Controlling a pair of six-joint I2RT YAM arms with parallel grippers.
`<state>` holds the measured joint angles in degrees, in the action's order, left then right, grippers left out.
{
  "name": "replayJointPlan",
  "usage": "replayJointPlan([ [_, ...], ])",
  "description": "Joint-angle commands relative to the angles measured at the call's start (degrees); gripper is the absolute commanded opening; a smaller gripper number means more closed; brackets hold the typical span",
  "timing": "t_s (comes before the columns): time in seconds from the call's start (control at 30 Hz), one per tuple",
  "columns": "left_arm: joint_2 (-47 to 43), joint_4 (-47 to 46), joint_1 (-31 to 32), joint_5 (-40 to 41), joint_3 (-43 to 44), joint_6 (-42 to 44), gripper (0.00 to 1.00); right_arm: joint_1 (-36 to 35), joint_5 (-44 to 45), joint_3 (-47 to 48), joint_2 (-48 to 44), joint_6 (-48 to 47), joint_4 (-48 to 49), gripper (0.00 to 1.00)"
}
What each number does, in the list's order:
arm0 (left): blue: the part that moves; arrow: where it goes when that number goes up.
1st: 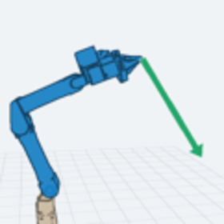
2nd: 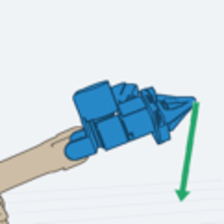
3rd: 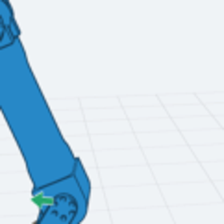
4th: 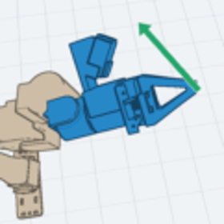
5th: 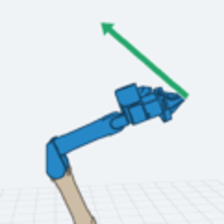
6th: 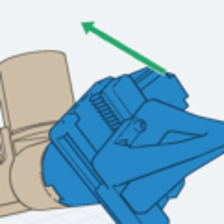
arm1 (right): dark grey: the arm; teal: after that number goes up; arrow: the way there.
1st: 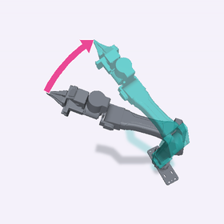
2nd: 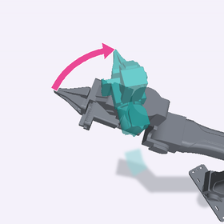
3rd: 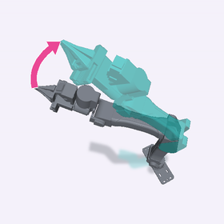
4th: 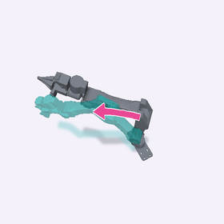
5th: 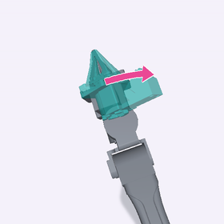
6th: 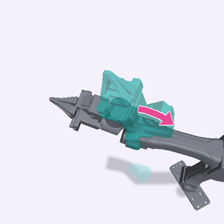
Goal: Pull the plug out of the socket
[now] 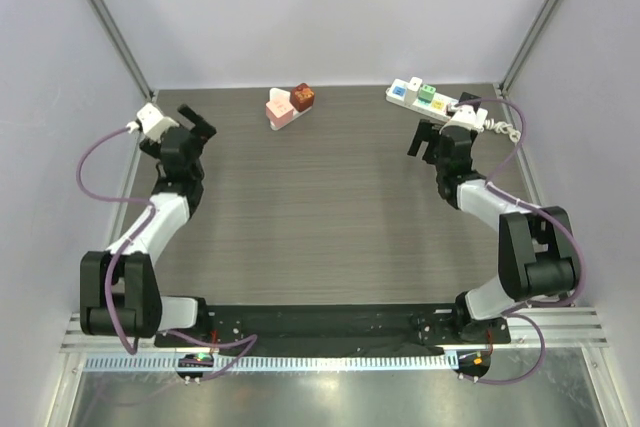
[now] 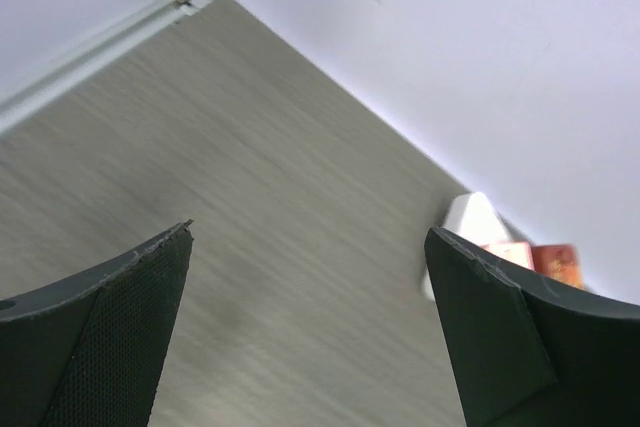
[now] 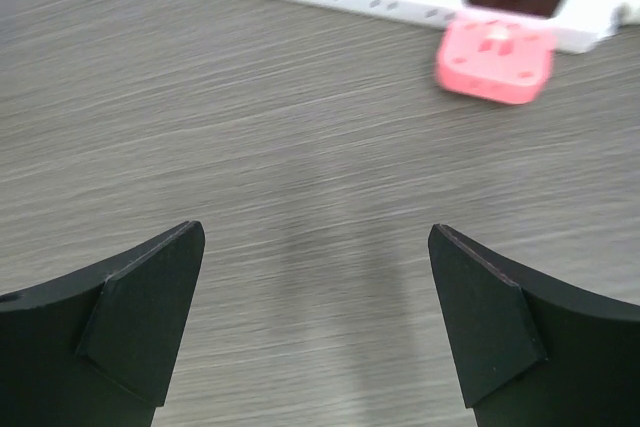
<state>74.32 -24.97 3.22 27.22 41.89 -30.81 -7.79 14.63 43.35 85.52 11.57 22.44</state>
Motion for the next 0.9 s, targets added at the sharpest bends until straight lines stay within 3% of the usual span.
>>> replayJointPlan([
  [0.0, 3.18, 15.89, -0.24, -1.0, 10.38, -11.47, 1.0, -0.29, -9.95, 4.45, 2.9, 5.64, -7.41, 1.0],
  [0.13, 10.12, 20.75, -1.11, -19.45, 19.09, -8.39, 1.0, -0.29, -21.02, 7.09, 5.62, 8.37, -7.58, 1.0],
  [0.2, 13.56, 14.29, -1.55, -30.4, 18.24, -8.74, 1.0, -0.29, -23.23, 7.8, 6.06, 8.9, -8.54, 1.0],
  [0.23, 14.61, 5.11, -1.55, -32.3, 17.01, -11.09, 1.0, -0.21, -24.99, 8.15, 6.15, 8.99, -8.81, 1.0],
  [0.33, 20.4, -4.53, -1.47, -36.35, 15.85, -16.8, 1.0, -0.21, -26.58, 8.59, 6.07, 8.73, -10.13, 1.0],
  [0.47, 32.26, -10.69, -1.55, -41.8, 22.25, -24.09, 1.0, -0.29, -28.87, 8.42, 5.63, 8.2, -12.41, 1.0],
  [0.6, 41.24, -23.51, -1.73, -44.88, 25.16, -29.39, 1.0, -0.29, -31.24, 6.84, 2.91, 8.38, -12.77, 1.0],
  [0.87, 54.06, -29.35, -1.99, -50.24, 35.51, -35.54, 0.96, -0.21, -33.88, 2.79, -3.95, 10.58, -13.12, 1.0],
])
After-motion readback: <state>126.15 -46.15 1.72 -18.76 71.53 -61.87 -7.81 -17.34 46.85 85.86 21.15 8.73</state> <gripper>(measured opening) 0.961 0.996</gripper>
